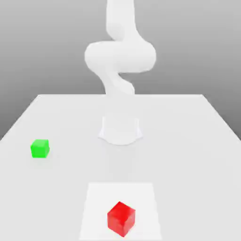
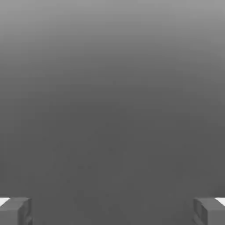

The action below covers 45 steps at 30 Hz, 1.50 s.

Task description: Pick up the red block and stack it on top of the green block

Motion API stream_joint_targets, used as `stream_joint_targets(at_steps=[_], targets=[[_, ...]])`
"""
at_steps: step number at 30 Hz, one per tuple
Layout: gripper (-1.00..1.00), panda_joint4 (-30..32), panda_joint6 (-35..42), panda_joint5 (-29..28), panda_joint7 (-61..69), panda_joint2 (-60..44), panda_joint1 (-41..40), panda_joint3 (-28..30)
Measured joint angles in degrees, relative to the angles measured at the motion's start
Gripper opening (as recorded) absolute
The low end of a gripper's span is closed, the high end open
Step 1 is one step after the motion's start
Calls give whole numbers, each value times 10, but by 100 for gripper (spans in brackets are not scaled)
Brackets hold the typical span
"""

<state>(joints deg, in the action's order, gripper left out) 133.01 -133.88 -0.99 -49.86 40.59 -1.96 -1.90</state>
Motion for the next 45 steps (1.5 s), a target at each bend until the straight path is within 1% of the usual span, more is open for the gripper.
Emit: stream_joint_targets(at_steps=[7,14,19,24,29,30,37,42,45], targets=[[0,35,-61,-31,-117,-150,-51,-48],[0,70,-119,-61,-231,-296,-78,-72],[0,94,-162,-65,-299,-398,-84,-74],[0,118,-209,-39,-343,-496,-82,-77],[0,107,-290,-67,-374,-599,-61,-50],[-100,105,-300,-71,-377,-611,-57,-46],[-100,106,-299,-71,-377,-610,-58,-47],[-100,121,-224,-32,-349,-519,-73,-68],[-100,147,-211,-23,-363,-482,-103,-34]])
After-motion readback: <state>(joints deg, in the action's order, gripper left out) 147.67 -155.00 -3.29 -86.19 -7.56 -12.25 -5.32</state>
